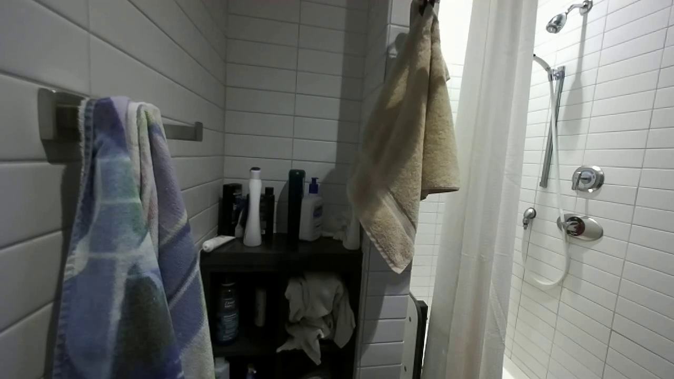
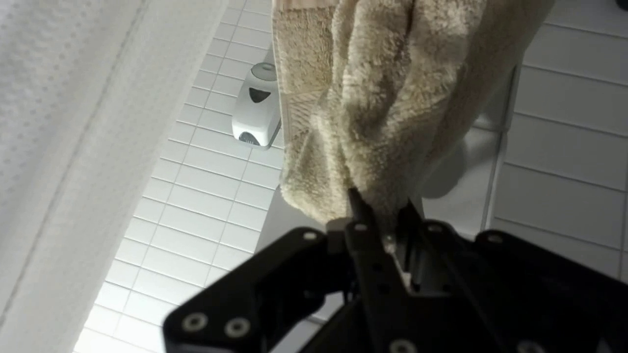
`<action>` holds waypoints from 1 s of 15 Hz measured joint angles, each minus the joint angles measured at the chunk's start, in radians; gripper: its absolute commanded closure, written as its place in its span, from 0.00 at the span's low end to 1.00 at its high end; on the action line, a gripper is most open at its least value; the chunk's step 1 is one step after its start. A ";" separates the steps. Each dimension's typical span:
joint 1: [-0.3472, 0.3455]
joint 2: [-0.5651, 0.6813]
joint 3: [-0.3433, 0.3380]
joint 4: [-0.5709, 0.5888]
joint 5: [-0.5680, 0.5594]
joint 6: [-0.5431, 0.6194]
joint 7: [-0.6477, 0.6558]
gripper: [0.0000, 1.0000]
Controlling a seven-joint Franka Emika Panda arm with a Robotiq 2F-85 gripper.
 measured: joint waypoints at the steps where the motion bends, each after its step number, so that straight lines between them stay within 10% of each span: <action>1: 0.000 0.004 0.002 0.009 0.016 -0.016 -0.005 0.96; 9: 0.003 0.034 0.014 0.084 0.136 -0.098 -0.035 0.96; 15: 0.122 0.069 0.099 -0.175 0.252 0.175 -0.017 0.96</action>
